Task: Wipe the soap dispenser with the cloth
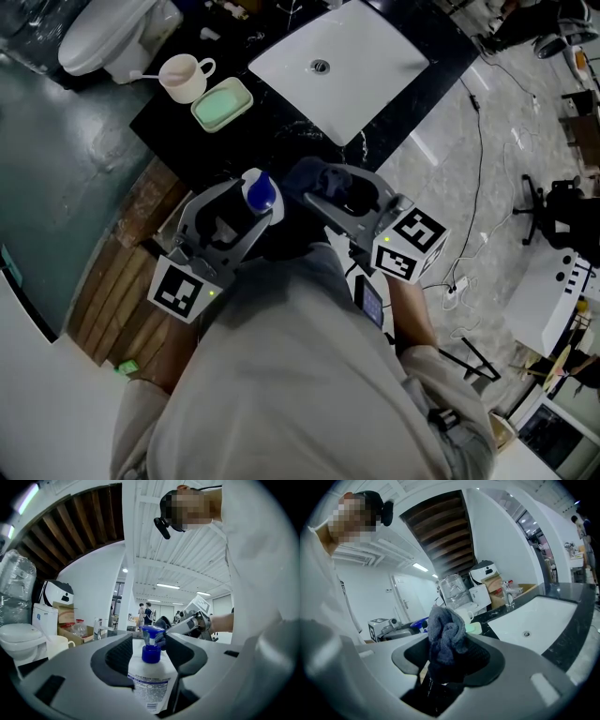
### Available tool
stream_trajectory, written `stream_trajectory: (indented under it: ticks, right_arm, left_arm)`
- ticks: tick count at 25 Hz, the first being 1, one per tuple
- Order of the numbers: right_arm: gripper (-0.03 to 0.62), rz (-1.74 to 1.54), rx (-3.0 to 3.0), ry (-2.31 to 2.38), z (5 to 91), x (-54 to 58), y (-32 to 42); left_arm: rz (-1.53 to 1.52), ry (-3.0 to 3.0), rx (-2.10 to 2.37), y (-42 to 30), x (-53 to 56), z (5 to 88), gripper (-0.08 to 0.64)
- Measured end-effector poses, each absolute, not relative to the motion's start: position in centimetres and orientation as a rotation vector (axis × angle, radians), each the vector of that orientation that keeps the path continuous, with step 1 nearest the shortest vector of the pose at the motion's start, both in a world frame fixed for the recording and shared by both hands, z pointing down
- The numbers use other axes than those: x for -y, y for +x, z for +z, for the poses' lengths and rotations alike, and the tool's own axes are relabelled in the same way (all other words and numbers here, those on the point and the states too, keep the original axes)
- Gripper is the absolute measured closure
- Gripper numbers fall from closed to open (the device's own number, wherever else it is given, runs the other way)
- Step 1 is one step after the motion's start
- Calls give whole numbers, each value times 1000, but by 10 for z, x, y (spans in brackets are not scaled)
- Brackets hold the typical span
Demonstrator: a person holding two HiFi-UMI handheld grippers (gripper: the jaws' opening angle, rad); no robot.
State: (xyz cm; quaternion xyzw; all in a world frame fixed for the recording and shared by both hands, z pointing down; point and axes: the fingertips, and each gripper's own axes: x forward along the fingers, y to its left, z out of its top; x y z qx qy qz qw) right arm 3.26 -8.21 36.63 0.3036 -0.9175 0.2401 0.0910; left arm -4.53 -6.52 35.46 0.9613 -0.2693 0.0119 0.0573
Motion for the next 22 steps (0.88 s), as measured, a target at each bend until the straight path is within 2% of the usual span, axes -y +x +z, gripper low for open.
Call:
stream_trajectory:
  ticks: [14,18,22]
  right_arm:
    - [405,466,2804,1087,324,72,39]
    - [408,353,2796,1153,313,64,38]
    - [413,304,2787,1192,308,55,38]
  left_arm:
    - [0,2876,922,-69,58,347,364]
    - [-95,2844,1018,-83,65,337,431]
    - [-59,2840,1102,-92,68,333,540]
